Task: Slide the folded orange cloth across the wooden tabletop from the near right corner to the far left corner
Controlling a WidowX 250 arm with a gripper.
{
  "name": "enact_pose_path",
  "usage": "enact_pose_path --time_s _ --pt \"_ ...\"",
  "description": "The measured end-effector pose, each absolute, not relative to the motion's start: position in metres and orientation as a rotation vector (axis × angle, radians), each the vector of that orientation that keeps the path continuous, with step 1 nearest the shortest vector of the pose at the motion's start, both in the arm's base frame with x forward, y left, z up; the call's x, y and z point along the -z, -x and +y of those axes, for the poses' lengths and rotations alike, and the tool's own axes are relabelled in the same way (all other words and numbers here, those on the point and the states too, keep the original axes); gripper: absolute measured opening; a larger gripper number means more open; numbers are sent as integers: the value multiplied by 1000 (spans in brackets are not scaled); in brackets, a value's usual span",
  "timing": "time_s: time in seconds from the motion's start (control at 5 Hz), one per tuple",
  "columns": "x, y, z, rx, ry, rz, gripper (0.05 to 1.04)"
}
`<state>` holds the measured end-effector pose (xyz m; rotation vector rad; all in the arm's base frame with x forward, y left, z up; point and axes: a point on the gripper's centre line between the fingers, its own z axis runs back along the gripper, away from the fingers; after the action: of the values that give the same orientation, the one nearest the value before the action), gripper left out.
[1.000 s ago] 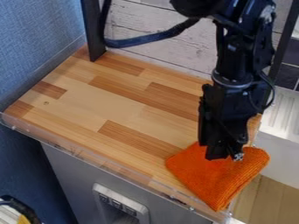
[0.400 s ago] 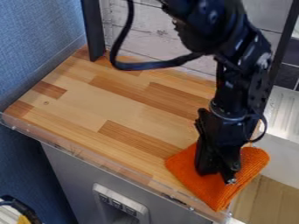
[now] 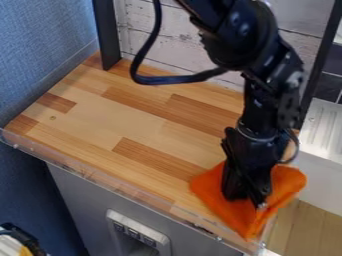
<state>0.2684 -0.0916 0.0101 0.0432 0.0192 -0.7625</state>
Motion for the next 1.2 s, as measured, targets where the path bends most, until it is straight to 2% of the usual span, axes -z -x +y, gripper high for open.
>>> enact_pose_path --time_s 0.6,1.2 --pt "-10 -306 22 377 -28 -38 62" --pt "-12 -314 113 109 6 -14 62"
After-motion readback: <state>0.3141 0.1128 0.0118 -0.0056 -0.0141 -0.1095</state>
